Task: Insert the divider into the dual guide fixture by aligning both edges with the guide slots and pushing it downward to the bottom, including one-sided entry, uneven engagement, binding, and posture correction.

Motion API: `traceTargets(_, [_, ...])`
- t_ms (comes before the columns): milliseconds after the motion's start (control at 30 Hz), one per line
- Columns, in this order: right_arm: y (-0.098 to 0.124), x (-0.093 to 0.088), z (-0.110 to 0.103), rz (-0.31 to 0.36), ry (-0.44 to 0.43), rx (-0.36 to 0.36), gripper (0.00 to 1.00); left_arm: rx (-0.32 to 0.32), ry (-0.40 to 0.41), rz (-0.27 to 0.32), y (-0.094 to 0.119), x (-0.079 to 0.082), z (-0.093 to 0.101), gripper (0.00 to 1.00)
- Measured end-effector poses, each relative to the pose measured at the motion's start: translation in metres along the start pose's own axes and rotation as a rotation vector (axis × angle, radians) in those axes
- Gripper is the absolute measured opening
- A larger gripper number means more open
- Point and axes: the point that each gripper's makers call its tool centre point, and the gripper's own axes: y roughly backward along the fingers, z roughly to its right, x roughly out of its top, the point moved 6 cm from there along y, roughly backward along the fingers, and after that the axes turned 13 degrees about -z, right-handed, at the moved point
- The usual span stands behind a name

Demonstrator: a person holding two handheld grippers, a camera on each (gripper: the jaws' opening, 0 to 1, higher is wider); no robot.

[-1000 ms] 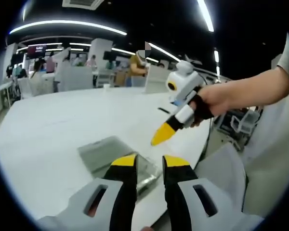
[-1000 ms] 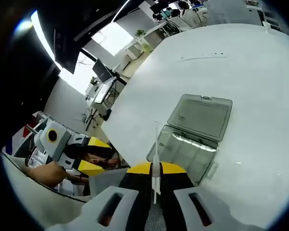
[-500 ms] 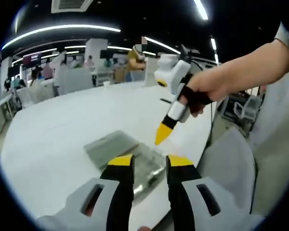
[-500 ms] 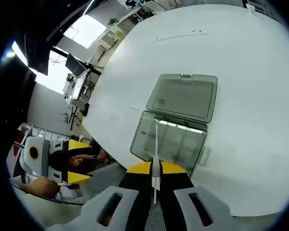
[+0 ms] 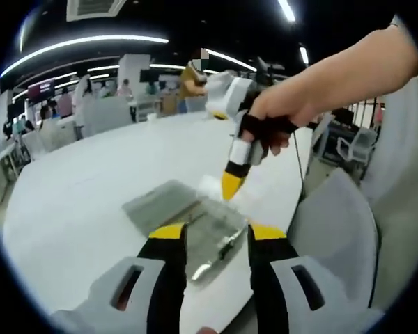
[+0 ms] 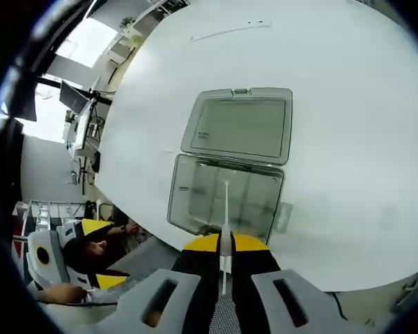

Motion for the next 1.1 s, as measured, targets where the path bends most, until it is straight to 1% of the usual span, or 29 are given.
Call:
traceTargets(100, [-0.001, 0.002, -0.001, -0.009, -0.021, -0.017, 0.0, -0.007, -0.001, -0.005, -0.002, -0.003, 0.001, 0.39])
traceTargets(167, [-0.002, 0.001, -0.001, -0.02, -0.038, -0.038, 0.0, -0.008, -0.012, -0.014, -0.004, -0.006, 0.002, 0.46])
traceTargets(233, [-0.004, 0.001, -0.002, -0.025, -0.053, -0.045, 0.0, -0.015, -0.011, -0.024, -0.004, -0.009, 0.004, 0.51])
traceTargets(367, [-0.005, 0.004, -0.005, -0.031, -0.064, -0.059, 0.0, -0.017, -0.036, -0.037, -0.007, -0.013, 0.01, 0.59])
traceTargets(433, [-0.006, 0.007, -0.005, -0.037, -0.066, -0.067, 0.0, -0.016, -0.035, -0.037, -0.009, -0.014, 0.011, 0.6])
traceTargets(500, [-0.007, 0.008, -0.004, -0.051, -0.069, -0.081, 0.0, -0.015, -0.018, -0.034, -0.013, -0.015, 0.012, 0.62])
traceTargets(533, [-0.008, 0.008, -0.002, -0.058, -0.073, -0.091, 0.0, -0.007, 0.004, -0.039, -0.015, -0.015, 0.012, 0.65])
traceTargets(567, [-0.008, 0.008, -0.001, -0.068, -0.07, -0.096, 0.0, -0.005, 0.008, -0.039, -0.015, -0.015, 0.012, 0.68])
traceTargets(633, [-0.008, 0.01, 0.0, -0.066, -0.077, -0.102, 0.0, -0.003, 0.013, -0.038, -0.015, -0.014, 0.013, 0.72])
traceTargets(800, [-0.01, 0.009, 0.0, -0.081, -0.091, -0.108, 0.0, 0.01, 0.011, -0.039, -0.016, -0.018, 0.017, 0.75])
traceTargets(900, [-0.011, 0.011, -0.001, -0.086, -0.089, -0.114, 0.0, 0.016, 0.012, -0.031, -0.017, -0.02, 0.022, 0.75])
traceTargets(1000, [-0.011, 0.013, 0.0, -0.091, -0.087, -0.122, 0.0, 0.009, 0.027, -0.046, -0.02, -0.025, 0.023, 0.75])
traceTargets(1100, [-0.013, 0.014, 0.0, -0.097, -0.096, -0.122, 0.0, 0.008, 0.037, -0.048, -0.019, -0.028, 0.024, 0.74])
